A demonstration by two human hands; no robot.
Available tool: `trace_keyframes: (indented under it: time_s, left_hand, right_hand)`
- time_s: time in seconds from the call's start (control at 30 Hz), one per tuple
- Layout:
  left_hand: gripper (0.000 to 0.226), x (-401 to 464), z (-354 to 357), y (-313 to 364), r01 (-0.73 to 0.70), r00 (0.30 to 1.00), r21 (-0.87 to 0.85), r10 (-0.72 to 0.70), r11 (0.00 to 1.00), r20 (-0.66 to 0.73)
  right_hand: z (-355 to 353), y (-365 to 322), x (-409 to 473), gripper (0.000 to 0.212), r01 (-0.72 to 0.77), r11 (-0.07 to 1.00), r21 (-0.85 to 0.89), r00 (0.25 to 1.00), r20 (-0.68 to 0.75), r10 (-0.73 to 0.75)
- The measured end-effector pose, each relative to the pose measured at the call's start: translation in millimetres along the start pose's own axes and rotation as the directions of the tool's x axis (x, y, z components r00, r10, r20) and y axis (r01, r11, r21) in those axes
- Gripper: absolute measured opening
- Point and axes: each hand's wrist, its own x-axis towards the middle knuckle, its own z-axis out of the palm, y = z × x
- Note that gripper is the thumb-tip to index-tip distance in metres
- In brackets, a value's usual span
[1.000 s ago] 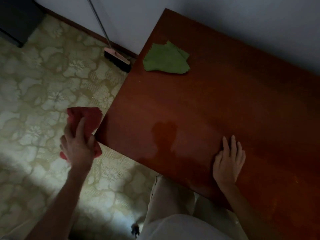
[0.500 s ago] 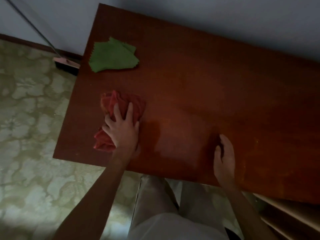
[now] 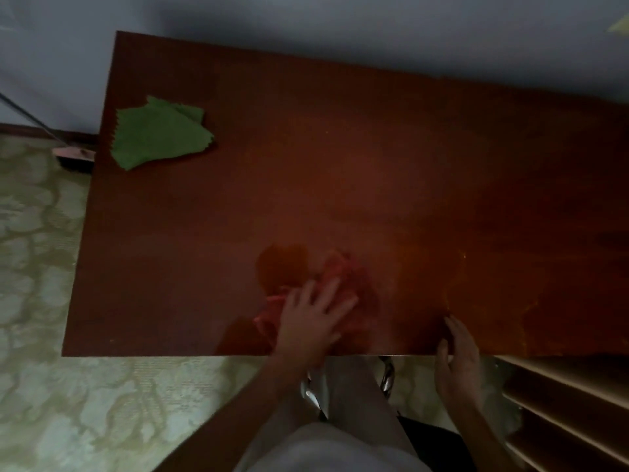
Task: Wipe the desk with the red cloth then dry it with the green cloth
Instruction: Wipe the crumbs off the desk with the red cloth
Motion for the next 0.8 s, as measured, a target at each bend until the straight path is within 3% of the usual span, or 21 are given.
trace_keyframes:
  time_s: [0.1, 0.2, 0.3, 0.37, 0.47, 0.53, 0.57, 0.6, 0.67, 0.73, 0.8]
  left_hand:
    - [0.080, 13.8, -32.5, -66.7, 0.277, 0.957, 0.006, -0.276, 0.961, -0.091]
    - [0.071, 53.8, -61.2, -105.0, 0.542, 0.830, -0.035, -0.542, 0.839, -0.135]
    - [0.069, 88.2, -68.2, -84.2, 0.717, 0.690, -0.011, -0.712, 0.697, -0.126]
    - [0.071, 92.2, -62.4, -48.3, 0.664, 0.744, 0.007, -0.659, 0.748, -0.107]
    - [0.078, 61.9, -37.9, -1.0, 0.265, 0.964, 0.110, -0.265, 0.958, -0.009]
    - [0.084, 29.8, -22.4, 11.5, 0.031, 0.999, 0.122, -0.034, 0.992, 0.021]
    - [0.083, 13.0, -15.7, 12.6, 0.003, 1.000, 0.113, -0.005, 0.994, 0.021]
    - [0.080, -4.1, -10.7, 9.9, 0.047, 0.999, 0.097, -0.049, 0.994, 0.018]
    - [0.074, -35.9, -9.5, -9.3, 0.295, 0.955, 0.028, -0.294, 0.955, -0.038]
    - [0.071, -68.1, -14.1, -54.6, 0.553, 0.825, -0.080, -0.558, 0.830, -0.086]
    - [0.063, -105.6, -26.1, -116.6, 0.721, 0.664, -0.169, -0.739, 0.672, -0.113]
  right_hand:
    - [-0.1, 6.9, 6.3, 0.042, -0.085, 0.996, 0.023, 0.995, -0.049, 0.086]
    - [1.4, 9.8, 13.8, 0.040, -0.070, 0.996, 0.056, 0.992, -0.106, 0.075]
    - [-1.2, 5.0, 13.9, 0.040, -0.088, 0.985, 0.151, 0.991, -0.090, 0.102]
    - [-2.1, -1.4, 13.8, 0.042, -0.094, 0.980, 0.178, 0.988, -0.108, 0.114]
    - [0.1, -10.8, 13.6, 0.050, -0.099, 0.968, 0.230, 0.984, -0.120, 0.129]
    - [4.3, -21.9, 16.8, 0.049, -0.081, 0.971, 0.226, 0.990, -0.096, 0.105]
    - [5.9, -27.4, 18.0, 0.047, -0.076, 0.974, 0.213, 0.992, -0.079, 0.095]
    - [7.7, -32.4, 18.2, 0.047, -0.058, 0.979, 0.198, 0.995, -0.063, 0.071]
    - [11.0, -47.9, 19.3, 0.047, 0.010, 0.984, 0.176, 1.000, -0.026, -0.006]
    - [14.5, -68.6, 21.4, 0.049, 0.057, 0.986, 0.157, 0.998, 0.028, -0.063]
    - [18.7, -94.0, 21.6, 0.051, 0.095, 0.982, 0.161, 0.993, 0.051, -0.104]
